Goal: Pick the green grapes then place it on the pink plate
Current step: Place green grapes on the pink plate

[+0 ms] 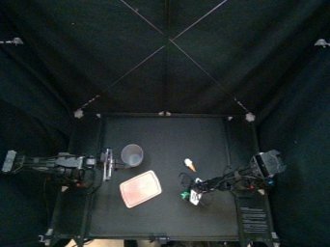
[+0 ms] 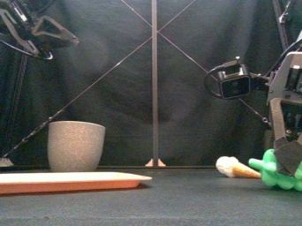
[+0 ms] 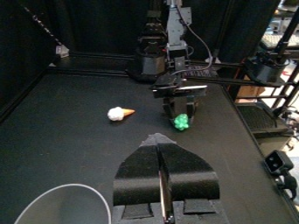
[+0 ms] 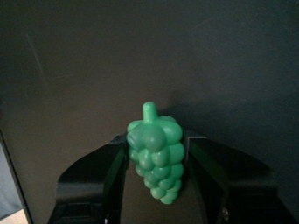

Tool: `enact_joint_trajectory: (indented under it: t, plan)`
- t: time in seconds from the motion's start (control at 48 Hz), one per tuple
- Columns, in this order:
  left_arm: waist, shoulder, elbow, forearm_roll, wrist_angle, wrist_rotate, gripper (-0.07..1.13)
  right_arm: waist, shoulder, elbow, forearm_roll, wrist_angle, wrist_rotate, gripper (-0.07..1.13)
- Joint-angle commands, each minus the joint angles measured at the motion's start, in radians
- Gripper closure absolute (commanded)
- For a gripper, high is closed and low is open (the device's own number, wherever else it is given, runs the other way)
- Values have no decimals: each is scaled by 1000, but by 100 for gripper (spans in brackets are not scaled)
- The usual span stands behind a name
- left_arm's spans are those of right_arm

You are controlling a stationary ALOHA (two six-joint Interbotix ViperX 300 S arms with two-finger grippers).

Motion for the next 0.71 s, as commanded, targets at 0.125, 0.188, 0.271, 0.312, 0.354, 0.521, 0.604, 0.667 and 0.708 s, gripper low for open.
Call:
enact_joint_trajectory:
  t: [0.125, 0.188, 0.271, 0.312, 0.354, 0.521, 0.604, 0.667, 0.708]
  plan:
    - [-2, 2, -18, 2, -9, 2, 95, -15, -26, -94, -52, 0, -9, 46]
    - [-2, 2, -18, 2, -12, 3, 95, -48, -29, -143, -98, -3, -11, 46]
    - [3, 2, -17, 8, -23, 5, 95, -95, -21, -225, -175, -6, -12, 46]
    - [5, 2, -15, 12, -32, 5, 95, -121, -6, -281, -232, -8, -12, 46]
    - [6, 2, -11, 14, -38, 5, 95, -140, 14, -325, -282, -11, -11, 46]
    - [28, 2, -5, 5, -63, 0, 95, -175, 140, -495, -419, -29, 0, 46]
    - [37, 2, -2, -2, -83, 2, 95, -175, 227, -591, -425, -38, -3, 46]
    - [40, 0, 2, -2, -101, 3, 95, -172, 308, -669, -428, -28, -3, 46]
    - [41, -2, 5, 0, -114, 5, 95, -170, 350, -710, -431, -11, -3, 46]
